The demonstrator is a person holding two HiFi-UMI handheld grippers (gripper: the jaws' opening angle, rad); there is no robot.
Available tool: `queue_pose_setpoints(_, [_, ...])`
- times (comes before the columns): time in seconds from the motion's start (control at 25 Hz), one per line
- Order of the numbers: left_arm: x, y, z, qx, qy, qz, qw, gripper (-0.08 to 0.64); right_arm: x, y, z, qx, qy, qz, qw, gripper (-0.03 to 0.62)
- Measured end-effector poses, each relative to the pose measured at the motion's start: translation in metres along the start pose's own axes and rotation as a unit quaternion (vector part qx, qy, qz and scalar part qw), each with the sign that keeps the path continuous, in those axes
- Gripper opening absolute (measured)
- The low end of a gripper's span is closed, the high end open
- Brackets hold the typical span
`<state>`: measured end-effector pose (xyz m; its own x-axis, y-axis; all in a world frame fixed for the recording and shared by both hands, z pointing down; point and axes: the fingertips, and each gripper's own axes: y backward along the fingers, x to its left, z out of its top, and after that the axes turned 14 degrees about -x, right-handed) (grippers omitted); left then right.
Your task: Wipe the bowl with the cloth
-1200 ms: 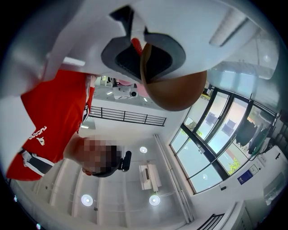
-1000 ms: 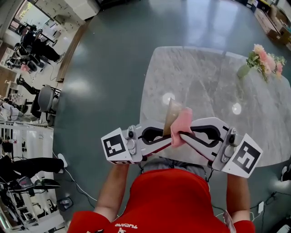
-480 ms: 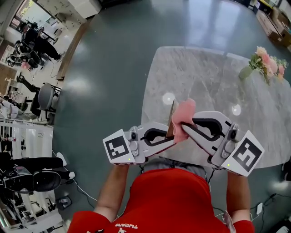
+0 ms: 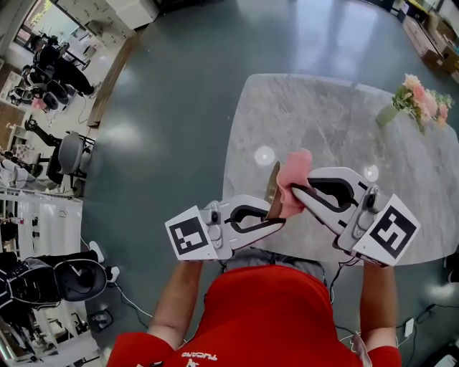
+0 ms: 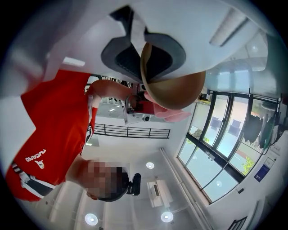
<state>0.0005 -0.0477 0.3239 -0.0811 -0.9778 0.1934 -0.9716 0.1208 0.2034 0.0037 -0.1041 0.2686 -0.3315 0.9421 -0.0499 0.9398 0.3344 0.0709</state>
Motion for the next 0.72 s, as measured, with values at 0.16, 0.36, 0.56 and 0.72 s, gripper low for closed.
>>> queue_pose_setpoints(0.16, [-0.003,0.0,-0.005,0.017,-0.005,-0.006,0.9998,0.018,-0.013,0.003,-0.003,0.004,-0.002,-0.014,1.0,0.021])
queue_pose_setpoints(0.36, [-0.004,-0.001,-0.004,0.018,-0.006,-0.006,0.9998,0.018,0.001,0.003,0.004,-0.006,0.003,0.011,1.0,0.021])
queue_pose_setpoints(0.56, [-0.014,-0.002,-0.003,0.023,-0.006,-0.032,0.9992,0.02,-0.03,0.007,-0.015,0.007,-0.014,-0.028,0.999,0.021])
queue_pose_setpoints(0.72, [-0.013,-0.002,-0.007,0.03,-0.001,-0.026,0.9992,0.018,-0.025,0.011,-0.013,0.004,-0.016,-0.026,1.0,0.021])
